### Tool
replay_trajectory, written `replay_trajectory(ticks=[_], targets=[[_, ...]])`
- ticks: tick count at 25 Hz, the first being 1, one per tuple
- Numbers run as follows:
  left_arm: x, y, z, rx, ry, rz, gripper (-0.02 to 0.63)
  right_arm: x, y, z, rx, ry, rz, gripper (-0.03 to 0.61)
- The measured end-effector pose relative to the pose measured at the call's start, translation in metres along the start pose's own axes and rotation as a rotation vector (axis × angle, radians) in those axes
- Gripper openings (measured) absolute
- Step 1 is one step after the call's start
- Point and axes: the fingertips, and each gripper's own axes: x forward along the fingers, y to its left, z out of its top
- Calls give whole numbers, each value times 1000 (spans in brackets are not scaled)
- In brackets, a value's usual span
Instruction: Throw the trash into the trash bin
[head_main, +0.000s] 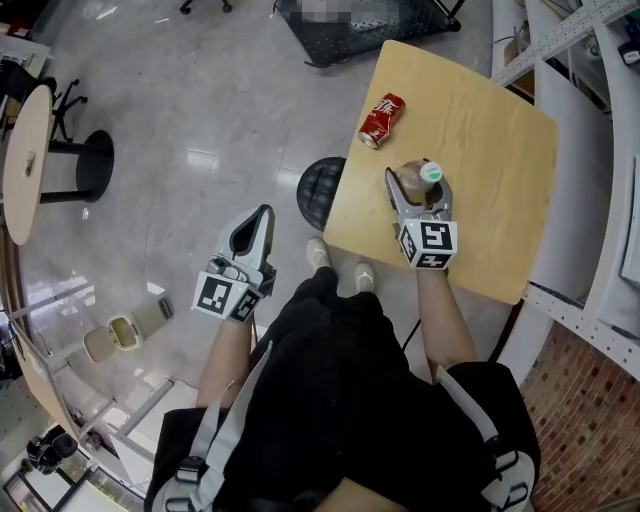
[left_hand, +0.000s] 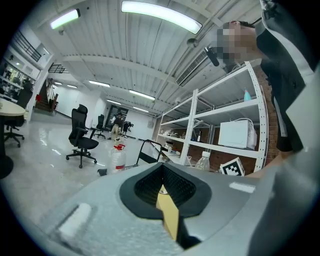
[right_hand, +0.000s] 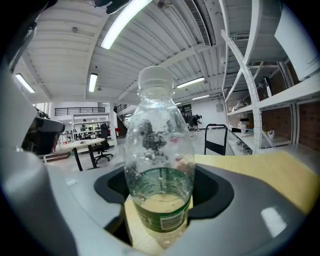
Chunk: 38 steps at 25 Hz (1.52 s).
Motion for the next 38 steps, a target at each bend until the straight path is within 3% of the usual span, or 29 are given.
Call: replay_trajectory(ticks=[18,27,33,38], targets=[[-15,-79,31,34,-162,67,0,-128,-55,68,-46,-142,-26,322],[-48,-88,38,48,-228,161,0,-173,-86,78,-65,-173,-31,325],[-66,-81,55,87,-255,197,0,-154,-61,90,-82,-202,35,325],[-103,-63,75,129,-308,258,0,-130,-9,99,-105,-205,122,325]])
